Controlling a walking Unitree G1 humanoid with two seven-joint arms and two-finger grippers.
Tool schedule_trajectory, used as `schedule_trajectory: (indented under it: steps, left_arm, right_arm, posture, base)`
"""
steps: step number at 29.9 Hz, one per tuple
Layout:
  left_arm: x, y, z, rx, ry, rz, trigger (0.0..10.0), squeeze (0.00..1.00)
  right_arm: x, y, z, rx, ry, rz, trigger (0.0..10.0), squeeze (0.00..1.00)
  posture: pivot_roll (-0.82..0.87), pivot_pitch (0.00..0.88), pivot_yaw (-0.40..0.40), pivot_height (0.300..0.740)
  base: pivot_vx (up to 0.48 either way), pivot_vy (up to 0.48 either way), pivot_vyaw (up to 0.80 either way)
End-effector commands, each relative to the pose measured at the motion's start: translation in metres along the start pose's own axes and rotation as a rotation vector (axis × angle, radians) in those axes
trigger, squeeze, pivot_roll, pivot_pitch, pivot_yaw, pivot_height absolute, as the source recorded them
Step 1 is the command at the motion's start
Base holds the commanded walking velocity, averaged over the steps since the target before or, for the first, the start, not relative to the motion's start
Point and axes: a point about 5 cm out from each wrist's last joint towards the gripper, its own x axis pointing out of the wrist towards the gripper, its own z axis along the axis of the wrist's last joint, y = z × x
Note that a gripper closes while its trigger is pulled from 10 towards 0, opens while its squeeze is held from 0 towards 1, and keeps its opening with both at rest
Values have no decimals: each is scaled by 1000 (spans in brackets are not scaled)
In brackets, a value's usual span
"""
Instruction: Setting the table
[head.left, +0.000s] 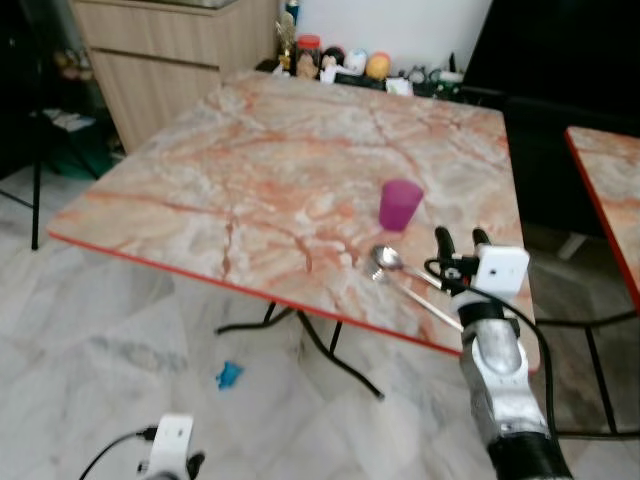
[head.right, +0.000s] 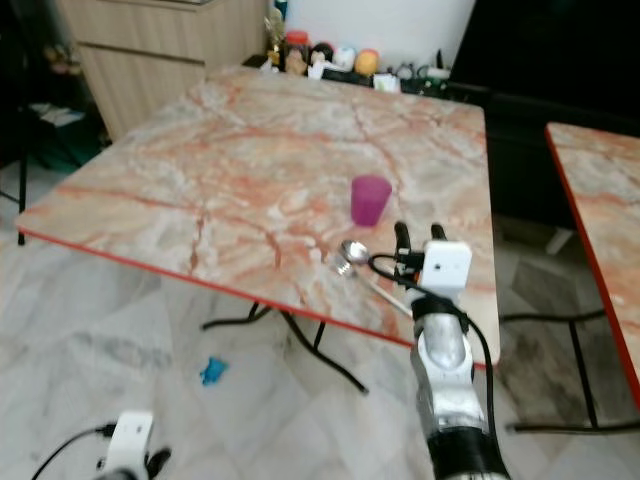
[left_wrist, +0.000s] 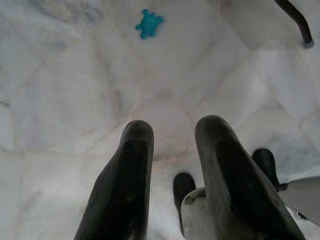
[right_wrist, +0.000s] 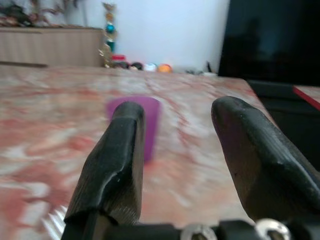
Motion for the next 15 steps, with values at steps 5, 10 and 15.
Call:
schedule_trajectory:
  steps: [5,10,15]
  left_arm:
    - [-3,6,-9,-1,30,14,10000,0]
    - [-3,6,-9,-2,29,14,10000,0]
    - [-3,6,-8,-9,22,15,10000,0]
  right_arm:
    - [3,6,7,16,-33,14,10000,0]
    - [4,6,7,16,-37,15,10000,0]
    - [5,8,8,19,-41,20,10000,0]
  posture:
    - [129,0,-40,728]
    - [131,0,-41,728]
    - [131,0,-42,728]
  base:
    - [313,0,0]
    - [316,0,0]
    - [182,0,0]
